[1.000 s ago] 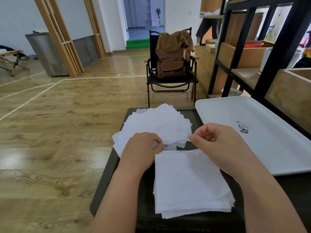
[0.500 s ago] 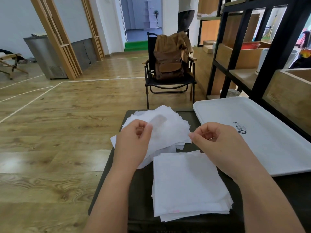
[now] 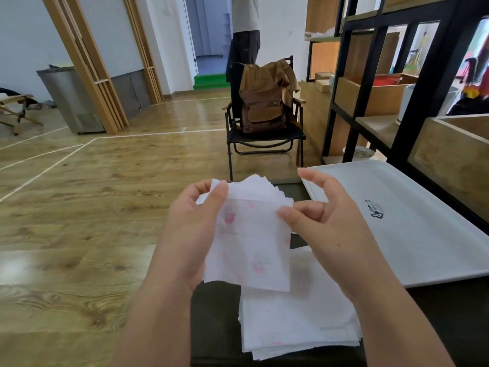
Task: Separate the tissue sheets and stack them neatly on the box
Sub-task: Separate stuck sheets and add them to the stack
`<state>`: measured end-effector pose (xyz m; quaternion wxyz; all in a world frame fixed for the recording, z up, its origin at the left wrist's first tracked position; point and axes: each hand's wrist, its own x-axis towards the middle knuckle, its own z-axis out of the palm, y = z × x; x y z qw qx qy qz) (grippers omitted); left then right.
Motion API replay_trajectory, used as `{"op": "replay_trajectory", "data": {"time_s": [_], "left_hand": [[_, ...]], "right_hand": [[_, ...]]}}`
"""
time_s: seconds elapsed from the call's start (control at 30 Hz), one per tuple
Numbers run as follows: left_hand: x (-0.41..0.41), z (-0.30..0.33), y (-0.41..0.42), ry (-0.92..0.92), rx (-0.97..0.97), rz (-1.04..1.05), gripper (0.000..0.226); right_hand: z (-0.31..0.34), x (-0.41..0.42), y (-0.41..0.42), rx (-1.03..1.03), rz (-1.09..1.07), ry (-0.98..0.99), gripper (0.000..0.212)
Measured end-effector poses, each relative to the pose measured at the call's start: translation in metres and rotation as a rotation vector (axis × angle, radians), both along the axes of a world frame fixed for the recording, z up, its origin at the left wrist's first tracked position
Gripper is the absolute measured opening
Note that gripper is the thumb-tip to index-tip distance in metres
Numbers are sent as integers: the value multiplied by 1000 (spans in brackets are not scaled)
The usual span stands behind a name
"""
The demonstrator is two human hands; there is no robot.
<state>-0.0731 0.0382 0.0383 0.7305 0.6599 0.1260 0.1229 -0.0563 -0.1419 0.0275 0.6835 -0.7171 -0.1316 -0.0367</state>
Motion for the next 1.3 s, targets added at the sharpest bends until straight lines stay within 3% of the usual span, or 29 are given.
{"op": "replay_trajectory", "data": {"time_s": [0.13,0.17,0.27,0.43,0.57,0.67,0.73,0.83,0.9,0.97,1.13,1.3], "left_hand": [[-2,-1,7,-108,204,-54,50],[-4,1,9,-133,233,-102,51],[-5,0,11,-159,401,-90,29],[-3,-5,8,-187,624,14,16],[-4,-2,7,-226,682,24,17],[-10,6,6,-272,710,13,13],[-16,15,5,-338,656,-43,8],[-31,30,1,-371,394,-173,12],[-37,34,0,-302,320,-247,16],[-37,33,1,-168,368,-315,21],[-18,7,2,251,628,-424,17],[0,-23,4,443,741,-463,24]], "right_hand": [[2,0,-2,-15,-14,-55,40],[2,1,-3,-34,-26,-60,35],[0,2,-5,-87,-63,-70,24],[-2,5,-7,-206,-103,-113,16],[-3,4,-9,-360,-138,-153,2],[5,0,-13,-408,-172,-181,7],[17,-7,-18,-323,-120,-186,15],[36,-22,-23,-124,85,-163,30],[41,-26,-28,-56,143,-92,28],[41,-24,-34,-92,136,62,31],[13,-6,-40,-570,43,302,18],[-8,4,-40,-725,34,371,16]]}}
